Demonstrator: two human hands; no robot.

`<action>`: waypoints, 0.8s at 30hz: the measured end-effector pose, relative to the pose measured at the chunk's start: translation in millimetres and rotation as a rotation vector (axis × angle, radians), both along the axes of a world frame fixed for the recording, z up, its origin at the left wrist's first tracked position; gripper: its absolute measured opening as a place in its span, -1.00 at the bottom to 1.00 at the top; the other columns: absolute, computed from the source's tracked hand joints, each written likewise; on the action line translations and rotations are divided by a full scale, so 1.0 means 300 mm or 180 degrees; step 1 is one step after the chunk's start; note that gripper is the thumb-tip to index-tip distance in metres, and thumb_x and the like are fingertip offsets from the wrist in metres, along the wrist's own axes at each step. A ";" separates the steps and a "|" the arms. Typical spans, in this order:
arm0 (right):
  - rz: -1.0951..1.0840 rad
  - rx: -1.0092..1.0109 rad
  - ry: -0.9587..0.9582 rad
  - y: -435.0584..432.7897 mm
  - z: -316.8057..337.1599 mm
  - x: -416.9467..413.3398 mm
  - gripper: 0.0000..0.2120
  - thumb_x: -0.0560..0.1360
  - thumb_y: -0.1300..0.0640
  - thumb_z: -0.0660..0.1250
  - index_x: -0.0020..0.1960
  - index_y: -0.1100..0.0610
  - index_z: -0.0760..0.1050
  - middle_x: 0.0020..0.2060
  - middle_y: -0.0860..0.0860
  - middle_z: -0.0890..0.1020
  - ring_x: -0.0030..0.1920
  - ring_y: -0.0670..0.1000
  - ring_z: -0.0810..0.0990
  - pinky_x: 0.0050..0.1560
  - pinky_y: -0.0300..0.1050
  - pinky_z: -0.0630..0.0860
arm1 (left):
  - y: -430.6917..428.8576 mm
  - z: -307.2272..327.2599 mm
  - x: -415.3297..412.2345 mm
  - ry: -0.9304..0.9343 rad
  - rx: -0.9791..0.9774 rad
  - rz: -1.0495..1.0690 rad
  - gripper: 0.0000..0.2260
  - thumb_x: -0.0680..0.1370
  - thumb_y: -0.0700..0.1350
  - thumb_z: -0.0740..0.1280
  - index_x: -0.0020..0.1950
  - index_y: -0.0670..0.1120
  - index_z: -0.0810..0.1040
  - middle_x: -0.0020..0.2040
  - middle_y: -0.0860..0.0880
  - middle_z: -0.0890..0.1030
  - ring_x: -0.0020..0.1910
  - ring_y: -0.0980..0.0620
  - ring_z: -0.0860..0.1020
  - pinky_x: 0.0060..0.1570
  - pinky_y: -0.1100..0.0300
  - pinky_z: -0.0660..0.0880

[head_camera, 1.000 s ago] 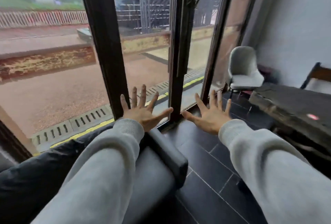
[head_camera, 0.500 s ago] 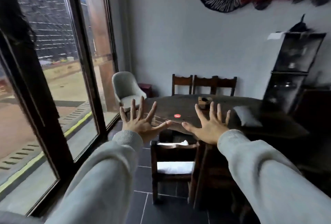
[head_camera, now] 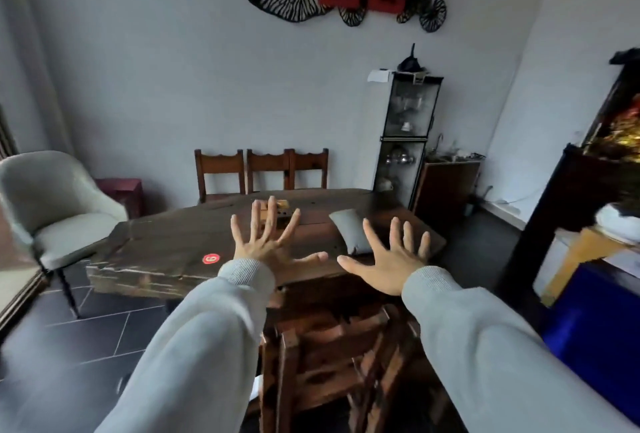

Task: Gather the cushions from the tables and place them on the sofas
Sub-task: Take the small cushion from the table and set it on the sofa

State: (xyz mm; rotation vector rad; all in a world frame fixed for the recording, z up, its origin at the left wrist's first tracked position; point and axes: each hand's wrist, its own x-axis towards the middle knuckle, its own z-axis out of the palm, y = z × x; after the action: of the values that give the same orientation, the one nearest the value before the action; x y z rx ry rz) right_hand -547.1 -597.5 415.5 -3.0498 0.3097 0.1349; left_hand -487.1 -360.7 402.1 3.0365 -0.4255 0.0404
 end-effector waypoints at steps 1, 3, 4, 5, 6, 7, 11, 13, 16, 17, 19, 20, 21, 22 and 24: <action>-0.0047 -0.0046 0.0046 -0.035 -0.012 0.029 0.07 0.31 -0.75 -0.17 0.65 -0.29 -0.40 0.67 0.19 -0.37 0.65 0.26 -0.44 0.52 0.41 -0.47 | -0.039 -0.010 0.044 0.0021 -0.0005 -0.0042 0.11 0.19 0.77 -0.30 0.64 0.29 -0.40 0.60 -0.05 -0.58 0.52 -0.18 -0.61 0.43 -0.47 -0.49; -0.0166 -0.0069 0.0089 -0.109 -0.037 0.093 0.06 0.32 -0.75 -0.17 0.66 -0.29 -0.40 0.68 0.20 -0.36 0.65 0.26 -0.43 0.51 0.40 -0.48 | -0.116 -0.039 0.132 0.0030 -0.0013 -0.0112 0.12 0.18 0.77 -0.29 0.64 0.30 -0.38 0.61 -0.05 -0.56 0.49 -0.15 -0.61 0.43 -0.45 -0.50; -0.0226 -0.0064 0.0094 -0.147 -0.048 0.127 0.06 0.33 -0.75 -0.18 0.66 -0.28 -0.39 0.68 0.20 -0.35 0.65 0.26 -0.42 0.51 0.40 -0.48 | -0.154 -0.056 0.176 0.0030 0.0000 -0.0142 0.11 0.18 0.77 -0.29 0.64 0.30 -0.37 0.61 -0.05 -0.56 0.49 -0.15 -0.61 0.42 -0.44 -0.50; -0.0277 -0.0064 0.0099 -0.186 -0.059 0.162 0.06 0.33 -0.74 -0.18 0.66 -0.28 -0.39 0.68 0.20 -0.34 0.66 0.27 -0.41 0.51 0.40 -0.47 | -0.192 -0.073 0.219 0.0033 0.0032 -0.0170 0.11 0.19 0.77 -0.28 0.65 0.30 -0.37 0.61 -0.06 -0.55 0.50 -0.15 -0.61 0.41 -0.44 -0.50; -0.0314 -0.0069 0.0112 -0.225 -0.072 0.199 0.06 0.33 -0.74 -0.19 0.67 -0.27 -0.38 0.68 0.21 -0.33 0.66 0.27 -0.40 0.51 0.41 -0.46 | -0.229 -0.093 0.262 0.0043 0.0074 -0.0195 0.10 0.21 0.77 -0.27 0.65 0.30 -0.37 0.62 -0.06 -0.55 0.53 -0.17 -0.59 0.41 -0.44 -0.50; -0.0341 -0.0074 0.0135 -0.264 -0.086 0.234 0.05 0.34 -0.74 -0.20 0.67 -0.26 -0.38 0.68 0.21 -0.33 0.66 0.28 -0.40 0.52 0.41 -0.46 | -0.267 -0.113 0.304 0.0062 0.0111 -0.0213 0.09 0.22 0.77 -0.27 0.65 0.30 -0.38 0.62 -0.06 -0.55 0.55 -0.18 -0.58 0.41 -0.44 -0.50; -0.0420 -0.0065 0.0241 -0.432 -0.155 0.384 0.04 0.36 -0.73 -0.19 0.67 -0.25 -0.37 0.68 0.22 -0.32 0.66 0.29 -0.40 0.53 0.43 -0.45 | -0.421 -0.197 0.467 0.0168 0.0139 -0.0229 0.06 0.24 0.77 -0.25 0.64 0.32 -0.39 0.61 -0.03 -0.57 0.58 -0.19 -0.55 0.43 -0.44 -0.49; -0.0457 -0.0021 0.0238 -0.524 -0.184 0.478 0.05 0.36 -0.73 -0.19 0.67 -0.24 -0.37 0.69 0.21 -0.31 0.66 0.29 -0.39 0.53 0.43 -0.45 | -0.501 -0.233 0.555 0.0202 0.0143 -0.0223 0.05 0.24 0.77 -0.24 0.63 0.33 -0.39 0.59 -0.02 -0.58 0.57 -0.18 -0.56 0.44 -0.44 -0.50; -0.0474 0.0083 0.0251 -0.664 -0.231 0.639 0.04 0.37 -0.72 -0.18 0.67 -0.24 -0.37 0.69 0.21 -0.31 0.66 0.30 -0.38 0.52 0.44 -0.44 | -0.626 -0.281 0.692 0.0297 0.0138 -0.0154 0.05 0.22 0.77 -0.26 0.62 0.35 -0.40 0.55 0.00 -0.61 0.56 -0.17 -0.57 0.41 -0.42 -0.53; -0.0472 0.0121 0.0276 -0.707 -0.247 0.693 0.04 0.38 -0.72 -0.17 0.67 -0.24 -0.37 0.69 0.21 -0.31 0.66 0.30 -0.38 0.52 0.44 -0.44 | -0.666 -0.292 0.735 0.0347 0.0135 -0.0126 0.06 0.20 0.77 -0.27 0.62 0.35 -0.40 0.53 0.01 -0.61 0.56 -0.16 -0.56 0.41 -0.42 -0.52; -0.0442 0.0157 0.0378 -0.784 -0.284 0.798 0.04 0.37 -0.72 -0.17 0.67 -0.23 -0.37 0.69 0.21 -0.32 0.66 0.31 -0.39 0.51 0.45 -0.44 | -0.741 -0.310 0.820 0.0465 0.0160 -0.0066 0.11 0.13 0.77 -0.33 0.62 0.34 -0.41 0.50 0.02 -0.62 0.58 -0.16 -0.53 0.42 -0.42 -0.50; -0.0405 0.0160 0.0413 -0.816 -0.302 0.848 0.04 0.37 -0.72 -0.17 0.67 -0.23 -0.38 0.69 0.21 -0.32 0.66 0.31 -0.38 0.50 0.44 -0.44 | -0.777 -0.320 0.861 0.0532 0.0143 -0.0037 0.14 0.09 0.77 -0.36 0.62 0.34 -0.42 0.48 0.02 -0.62 0.59 -0.17 -0.52 0.42 -0.43 -0.49; -0.0386 0.0137 0.0430 -0.847 -0.321 0.899 0.05 0.37 -0.72 -0.18 0.67 -0.23 -0.38 0.69 0.21 -0.31 0.66 0.31 -0.38 0.51 0.45 -0.44 | -0.811 -0.334 0.901 0.0571 0.0120 0.0004 0.16 0.07 0.77 -0.38 0.61 0.33 -0.42 0.48 0.02 -0.63 0.59 -0.18 -0.52 0.43 -0.43 -0.48; -0.0359 0.0116 0.0443 -0.874 -0.341 0.952 0.05 0.36 -0.72 -0.18 0.67 -0.23 -0.38 0.69 0.21 -0.31 0.66 0.31 -0.37 0.51 0.45 -0.44 | -0.842 -0.347 0.941 0.0621 0.0125 0.0027 0.16 0.06 0.77 -0.37 0.61 0.33 -0.42 0.48 0.02 -0.63 0.60 -0.19 -0.52 0.43 -0.43 -0.47; -0.0308 0.0184 0.0525 -0.914 -0.386 1.047 0.06 0.34 -0.73 -0.20 0.67 -0.24 -0.38 0.69 0.22 -0.29 0.67 0.31 -0.36 0.51 0.45 -0.43 | -0.895 -0.380 1.021 0.0727 0.0173 0.0057 0.13 0.11 0.77 -0.33 0.62 0.34 -0.40 0.53 0.01 -0.61 0.60 -0.19 -0.52 0.45 -0.43 -0.46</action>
State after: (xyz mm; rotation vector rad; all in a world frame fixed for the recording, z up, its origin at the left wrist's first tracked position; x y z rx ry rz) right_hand -233.1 -871.7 299.6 -2.9647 0.4546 0.3835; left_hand -180.9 -629.1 288.0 3.0484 -0.3860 -0.3184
